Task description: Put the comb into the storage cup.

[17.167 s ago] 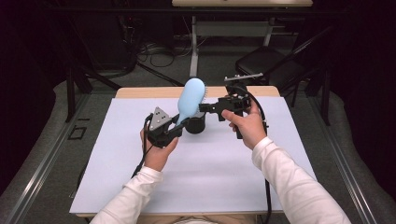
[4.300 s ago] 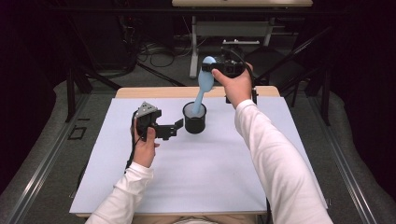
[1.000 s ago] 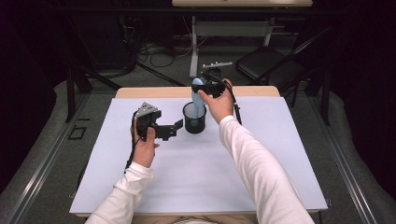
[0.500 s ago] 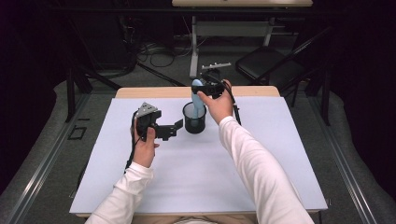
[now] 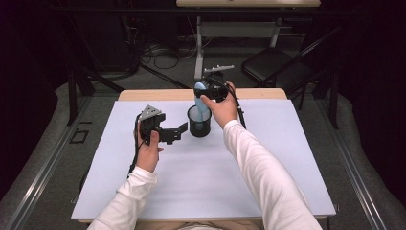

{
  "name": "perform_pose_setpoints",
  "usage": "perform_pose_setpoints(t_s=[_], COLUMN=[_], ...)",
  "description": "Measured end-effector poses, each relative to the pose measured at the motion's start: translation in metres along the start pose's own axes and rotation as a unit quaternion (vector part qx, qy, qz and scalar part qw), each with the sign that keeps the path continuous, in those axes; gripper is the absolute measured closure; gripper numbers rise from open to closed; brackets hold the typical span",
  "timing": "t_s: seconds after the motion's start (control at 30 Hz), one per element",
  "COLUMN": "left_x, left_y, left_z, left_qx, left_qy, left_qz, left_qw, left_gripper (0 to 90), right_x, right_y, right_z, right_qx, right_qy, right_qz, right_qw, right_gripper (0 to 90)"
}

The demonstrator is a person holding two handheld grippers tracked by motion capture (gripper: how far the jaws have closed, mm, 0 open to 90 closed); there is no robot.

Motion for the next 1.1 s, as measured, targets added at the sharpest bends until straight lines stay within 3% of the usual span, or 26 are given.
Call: perform_pose_setpoints(t_s=[0.37, 1.1], left_x=[0.0000, -0.0008], left_y=[-0.0001, -0.0001], left_z=[-0.0002, -0.0013], left_qx=[-0.002, -0.005], left_qy=[0.000, 0.001], left_qz=[0.000, 0.000], left_qw=[1.0000, 1.0000], left_gripper=[0.5, 0.5], right_x=[0.0015, 0.0031], right_y=[-0.0016, -0.0033], right_z=[-0.0036, -0.0054], right_qx=[0.005, 0.004], right_qy=[0.017, 0.017], right_qz=[0.002, -0.006], right_qw=[0.9999, 0.9998], right_gripper=[46.4, 40.1])
Point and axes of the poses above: each handheld gripper's, and its own axes: x roughly forward along the jaws, y roughly out of its top, z roughly to its right, the point moved 6 cm from there along x, roughly forward along the jaws, and after that the axes turned 12 degrees about -z, right-handed, at the moved point
